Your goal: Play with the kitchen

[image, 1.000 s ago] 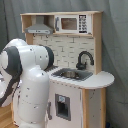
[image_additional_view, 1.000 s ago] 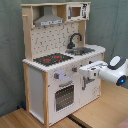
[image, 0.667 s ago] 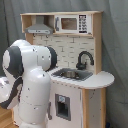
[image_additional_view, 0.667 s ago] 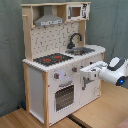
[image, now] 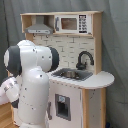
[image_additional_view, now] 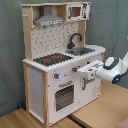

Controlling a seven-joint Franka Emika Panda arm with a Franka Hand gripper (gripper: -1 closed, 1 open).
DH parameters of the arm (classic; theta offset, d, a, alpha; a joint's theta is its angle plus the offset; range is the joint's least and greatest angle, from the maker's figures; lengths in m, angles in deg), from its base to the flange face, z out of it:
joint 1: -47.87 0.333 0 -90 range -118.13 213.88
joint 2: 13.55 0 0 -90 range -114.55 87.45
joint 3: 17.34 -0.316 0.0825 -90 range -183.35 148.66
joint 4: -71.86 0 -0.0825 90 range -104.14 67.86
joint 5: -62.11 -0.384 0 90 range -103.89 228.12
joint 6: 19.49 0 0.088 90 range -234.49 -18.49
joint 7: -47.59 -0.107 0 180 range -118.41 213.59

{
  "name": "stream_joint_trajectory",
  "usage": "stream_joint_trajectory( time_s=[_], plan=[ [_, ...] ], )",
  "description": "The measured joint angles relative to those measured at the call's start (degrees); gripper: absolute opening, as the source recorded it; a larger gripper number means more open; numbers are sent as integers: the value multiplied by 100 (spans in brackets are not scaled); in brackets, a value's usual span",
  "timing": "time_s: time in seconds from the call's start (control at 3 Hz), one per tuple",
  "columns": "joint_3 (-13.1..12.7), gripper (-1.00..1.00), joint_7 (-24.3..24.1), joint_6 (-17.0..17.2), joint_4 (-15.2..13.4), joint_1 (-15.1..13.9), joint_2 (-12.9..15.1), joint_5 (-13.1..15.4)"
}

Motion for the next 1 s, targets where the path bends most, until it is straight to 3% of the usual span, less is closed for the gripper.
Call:
stream_joint_trajectory(
  time_s=[0.33, 0.67, 1.0],
  plan=[
    [218, 100, -180, -353, 41, -60, 0, 384],
    [226, 100, -705, -588, 74, -59, -109, 498],
    [249, 100, -1120, -817, 251, -60, -414, 522]
  ],
)
